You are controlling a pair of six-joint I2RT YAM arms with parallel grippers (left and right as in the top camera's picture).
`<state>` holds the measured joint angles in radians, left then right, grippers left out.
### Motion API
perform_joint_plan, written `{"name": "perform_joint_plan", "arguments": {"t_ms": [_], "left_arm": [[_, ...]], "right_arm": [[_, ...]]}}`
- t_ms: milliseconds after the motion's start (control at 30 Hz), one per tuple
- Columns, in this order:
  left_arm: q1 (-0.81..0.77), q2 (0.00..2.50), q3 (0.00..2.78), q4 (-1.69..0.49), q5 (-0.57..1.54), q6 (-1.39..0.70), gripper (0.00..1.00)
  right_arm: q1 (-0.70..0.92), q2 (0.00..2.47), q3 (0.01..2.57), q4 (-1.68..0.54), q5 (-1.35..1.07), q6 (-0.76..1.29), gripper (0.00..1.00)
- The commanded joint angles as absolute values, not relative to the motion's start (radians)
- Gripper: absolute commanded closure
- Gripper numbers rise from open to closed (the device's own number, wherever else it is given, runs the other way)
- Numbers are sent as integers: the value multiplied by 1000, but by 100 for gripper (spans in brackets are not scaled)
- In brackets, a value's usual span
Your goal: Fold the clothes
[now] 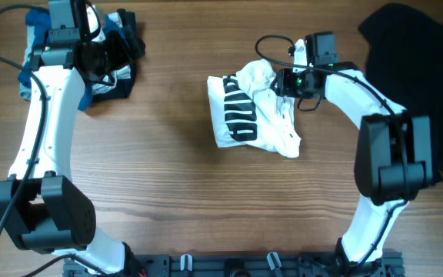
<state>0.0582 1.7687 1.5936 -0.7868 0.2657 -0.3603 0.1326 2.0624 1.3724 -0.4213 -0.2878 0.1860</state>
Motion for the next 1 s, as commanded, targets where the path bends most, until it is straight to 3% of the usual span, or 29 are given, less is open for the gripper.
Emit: {"name": "perform_joint_plan", "arguments": {"t_ms": [0, 133, 200, 267, 633, 667, 700, 733, 767, 800, 967], "left_arm": [[54, 1751, 1603, -791, 260, -344, 0], [54, 1751, 1603, -791, 260, -344, 0], [54, 1751, 1603, -791, 260, -344, 0], [54, 1751, 1603, -791, 260, -344, 0], [54, 1751, 1603, -791, 260, -344, 0], [54, 1751, 1603, -791, 260, -344, 0], [54, 1751, 1603, -791, 260, -344, 0], [54, 1751, 1603, -791, 260, -344, 0], [54, 1751, 1603, -791, 260, -344, 0], [54, 1751, 1603, -791, 260, -344, 0], [54, 1751, 1603, -801, 260, -344, 0]], "right_arm": [[133, 2081, 1383, -384, -312, 183, 57], [133, 2067, 1384, -336, -315, 186, 67], [133, 2055, 1384, -330, -315, 186, 85], [133, 2039, 1384, -323, -314, 185, 96], [22, 1986, 1474, -296, -312, 162, 96], [21, 1988, 1474, -288, -315, 156, 94], [21, 1989, 1474, -280, -315, 147, 68], [21, 1989, 1474, -276, -315, 131, 36], [22, 1988, 1474, -276, -315, 130, 14], [22, 1988, 1475, -279, -315, 131, 1], [18, 1918, 1475, -381, -353, 130, 0]]}}
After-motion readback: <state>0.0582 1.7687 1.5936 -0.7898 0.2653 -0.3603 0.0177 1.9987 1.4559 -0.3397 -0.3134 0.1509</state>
